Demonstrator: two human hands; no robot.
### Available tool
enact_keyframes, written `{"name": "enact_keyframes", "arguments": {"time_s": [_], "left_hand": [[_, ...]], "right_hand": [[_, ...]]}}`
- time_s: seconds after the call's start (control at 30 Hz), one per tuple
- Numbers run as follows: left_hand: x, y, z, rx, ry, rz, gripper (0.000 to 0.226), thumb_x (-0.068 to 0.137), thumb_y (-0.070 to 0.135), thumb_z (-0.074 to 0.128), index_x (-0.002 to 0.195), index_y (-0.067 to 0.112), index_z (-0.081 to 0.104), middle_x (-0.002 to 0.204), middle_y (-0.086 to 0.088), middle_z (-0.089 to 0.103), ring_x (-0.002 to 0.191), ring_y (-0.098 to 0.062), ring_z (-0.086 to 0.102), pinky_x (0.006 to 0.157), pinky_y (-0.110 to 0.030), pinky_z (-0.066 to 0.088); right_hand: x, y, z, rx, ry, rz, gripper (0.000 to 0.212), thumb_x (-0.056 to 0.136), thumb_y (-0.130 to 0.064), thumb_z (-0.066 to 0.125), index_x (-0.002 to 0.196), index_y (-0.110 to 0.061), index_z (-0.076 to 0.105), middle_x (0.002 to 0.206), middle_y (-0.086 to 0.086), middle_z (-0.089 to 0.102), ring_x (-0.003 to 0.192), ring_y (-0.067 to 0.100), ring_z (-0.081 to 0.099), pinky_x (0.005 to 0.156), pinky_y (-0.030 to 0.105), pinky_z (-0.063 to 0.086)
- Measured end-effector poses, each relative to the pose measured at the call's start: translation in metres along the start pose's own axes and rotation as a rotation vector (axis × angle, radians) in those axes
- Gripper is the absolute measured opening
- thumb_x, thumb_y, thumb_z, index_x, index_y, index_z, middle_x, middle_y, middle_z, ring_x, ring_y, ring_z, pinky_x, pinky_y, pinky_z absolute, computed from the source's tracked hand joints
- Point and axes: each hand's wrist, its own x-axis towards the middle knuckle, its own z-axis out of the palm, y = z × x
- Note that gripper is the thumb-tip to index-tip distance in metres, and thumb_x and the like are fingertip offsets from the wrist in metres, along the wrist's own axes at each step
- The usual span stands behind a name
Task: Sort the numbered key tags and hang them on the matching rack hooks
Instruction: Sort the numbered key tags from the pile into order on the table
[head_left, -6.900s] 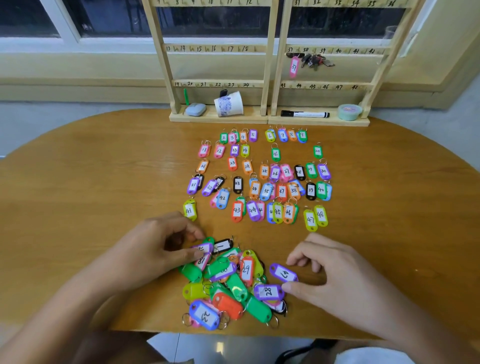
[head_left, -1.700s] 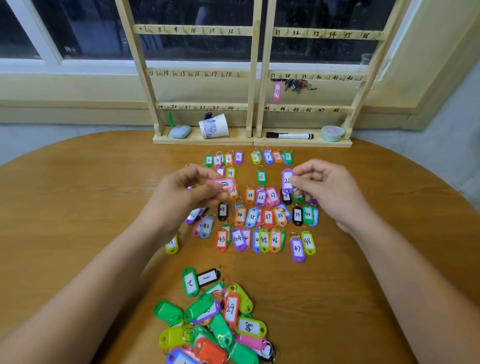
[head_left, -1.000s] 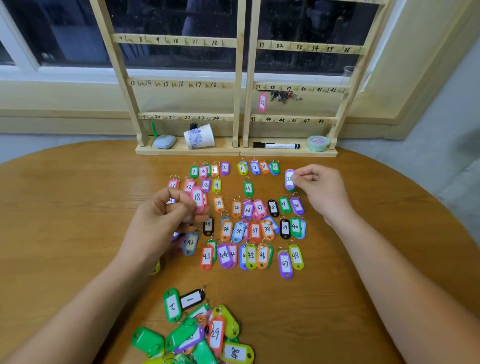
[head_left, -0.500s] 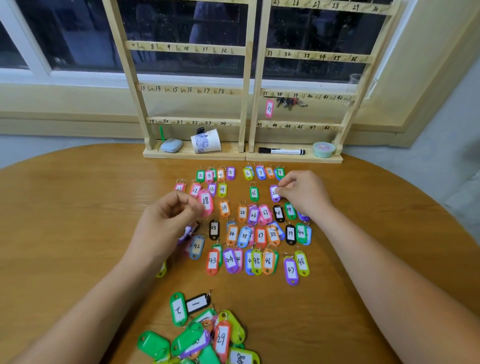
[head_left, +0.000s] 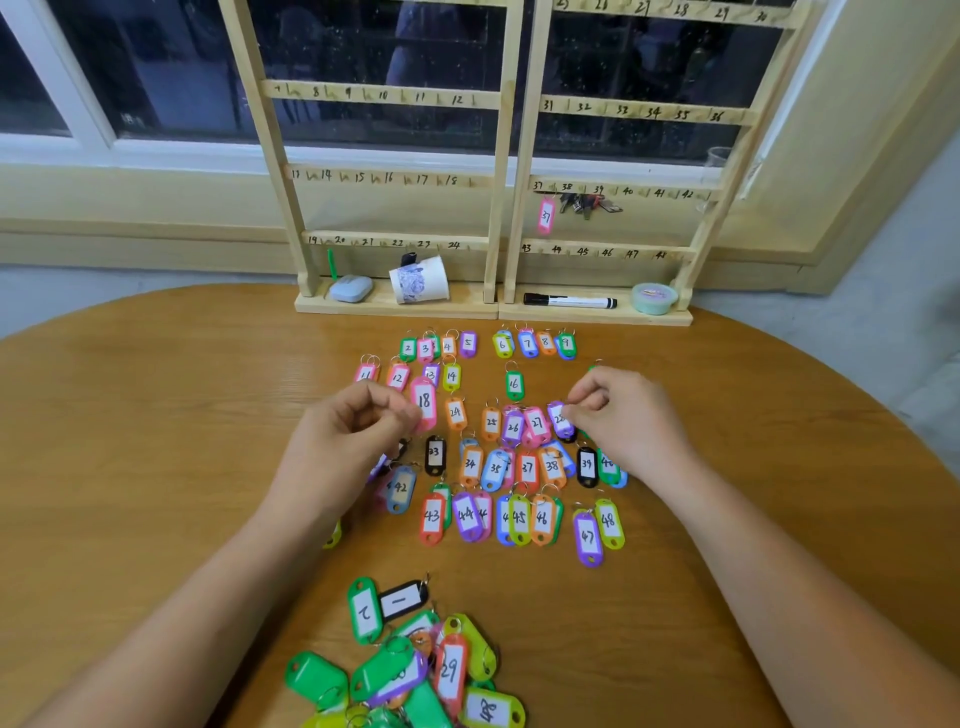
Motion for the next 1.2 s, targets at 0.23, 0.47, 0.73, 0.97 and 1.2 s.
{"name": "enact_keyframes", "arguments": {"time_s": [0.23, 0.47, 0.73, 0.97, 1.2], "left_hand": [[0.001, -0.002, -0.001, 0.000, -0.016, -0.023, 0.008, 0.098, 0.015, 0.076, 0.095, 0.009, 0.078, 0.071, 0.002, 0.075, 0.056, 0.000, 0.058, 0.046, -0.010, 0.042], [0.023, 0.002, -0.005, 0.089, 0.017, -0.064, 0.011, 0.098, 0.022, 0.077, 0.093, 0.012, 0.080, 0.082, 0.001, 0.079, 0.057, 0.003, 0.059, 0.053, -0.011, 0.045], [0.070, 0.023, 0.050, 0.297, -0.170, -0.101, 0.016, 0.095, 0.022, 0.078, 0.085, 0.010, 0.079, 0.068, 0.009, 0.073, 0.059, -0.007, 0.056, 0.051, -0.020, 0.046], [0.107, 0.035, 0.119, 0.425, -0.296, -0.167, 0.027, 0.086, 0.034, 0.087, 0.094, 0.010, 0.076, 0.073, -0.001, 0.065, 0.065, -0.015, 0.055, 0.058, -0.029, 0.044], [0.131, 0.033, 0.159, 0.709, -0.297, -0.170, 0.039, 0.091, 0.040, 0.082, 0.106, 0.006, 0.070, 0.097, -0.011, 0.071, 0.082, -0.020, 0.065, 0.063, -0.030, 0.053]], "right_hand": [[-0.014, -0.017, 0.000, 0.050, 0.060, -0.138, 0.008, 0.096, -0.023, 0.077, 0.090, -0.026, 0.073, 0.075, -0.011, 0.067, 0.065, -0.002, 0.059, 0.058, 0.011, 0.037], [-0.022, -0.010, -0.004, 0.151, 0.166, -0.184, 0.014, 0.096, -0.014, 0.074, 0.087, -0.025, 0.073, 0.072, -0.012, 0.063, 0.067, 0.001, 0.055, 0.059, 0.012, 0.041], [-0.012, 0.023, -0.015, 0.214, 0.276, -0.115, 0.014, 0.098, -0.015, 0.074, 0.088, -0.026, 0.074, 0.071, -0.011, 0.064, 0.064, 0.002, 0.056, 0.056, 0.011, 0.041], [-0.010, 0.029, -0.015, 0.209, 0.275, -0.109, 0.012, 0.099, -0.016, 0.071, 0.090, -0.023, 0.073, 0.071, -0.010, 0.064, 0.067, 0.001, 0.057, 0.056, 0.013, 0.043], [-0.007, 0.033, -0.012, 0.195, 0.272, -0.124, 0.013, 0.098, -0.015, 0.071, 0.088, -0.022, 0.073, 0.069, -0.009, 0.063, 0.066, 0.003, 0.056, 0.055, 0.015, 0.041]]}}
